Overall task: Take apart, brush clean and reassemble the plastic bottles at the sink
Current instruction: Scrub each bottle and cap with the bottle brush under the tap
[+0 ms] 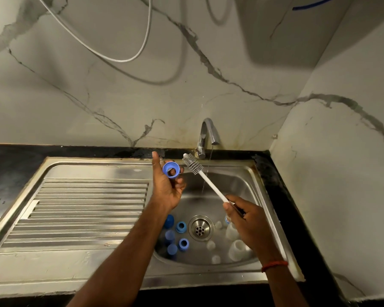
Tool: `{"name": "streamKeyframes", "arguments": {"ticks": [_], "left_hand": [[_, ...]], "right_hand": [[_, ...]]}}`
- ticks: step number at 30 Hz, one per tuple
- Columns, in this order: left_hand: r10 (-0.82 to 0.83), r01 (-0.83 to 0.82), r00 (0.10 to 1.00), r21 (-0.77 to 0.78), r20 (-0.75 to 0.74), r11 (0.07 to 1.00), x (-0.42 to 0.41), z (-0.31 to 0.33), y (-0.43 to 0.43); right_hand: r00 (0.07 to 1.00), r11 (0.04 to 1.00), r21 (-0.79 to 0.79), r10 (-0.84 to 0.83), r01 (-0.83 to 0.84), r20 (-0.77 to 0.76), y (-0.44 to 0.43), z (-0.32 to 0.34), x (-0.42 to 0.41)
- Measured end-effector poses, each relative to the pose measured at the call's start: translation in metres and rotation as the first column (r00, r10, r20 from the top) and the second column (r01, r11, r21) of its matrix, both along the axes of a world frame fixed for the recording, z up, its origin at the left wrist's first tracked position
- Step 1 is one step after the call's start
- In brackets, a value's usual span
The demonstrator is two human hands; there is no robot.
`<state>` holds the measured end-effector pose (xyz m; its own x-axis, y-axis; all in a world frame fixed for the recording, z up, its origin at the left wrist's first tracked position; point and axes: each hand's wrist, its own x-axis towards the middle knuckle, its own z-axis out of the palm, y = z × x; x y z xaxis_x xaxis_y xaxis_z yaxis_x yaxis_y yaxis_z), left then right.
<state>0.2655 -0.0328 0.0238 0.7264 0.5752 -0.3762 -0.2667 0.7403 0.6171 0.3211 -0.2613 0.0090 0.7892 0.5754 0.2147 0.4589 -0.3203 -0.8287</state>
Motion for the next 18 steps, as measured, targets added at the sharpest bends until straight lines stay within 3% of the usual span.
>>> {"name": "streamKeyframes", "arguments": {"ticks": [6, 9, 11, 18], "left_hand": [[0.034, -0.006, 0.99, 0.204, -0.137, 0.979, 0.005, 0.005, -0.019], [0.121, -0.082, 0.978, 0.22, -0.17, 0.972, 0.006, 0.008, -0.016], [0.166, -0.136, 0.973, 0.182, -0.161, 0.974, 0.004, 0.009, -0.008], [0.09, -0.075, 0.994, 0.212, -0.06, 0.974, 0.014, 0.004, -0.017]], "right_hand": [[0.973, 0.997, -0.074, 0.048, -0.032, 0.226, 0.019, 0.001, 0.004], [0.949, 0.983, -0.128, 0.165, -0.134, 0.269, 0.02, 0.001, 0.005], [0.946, 0.972, -0.162, 0.209, -0.172, 0.247, 0.012, -0.004, 0.008], [0.936, 0.983, -0.145, 0.152, -0.11, 0.317, 0.022, 0.008, 0.008]]}}
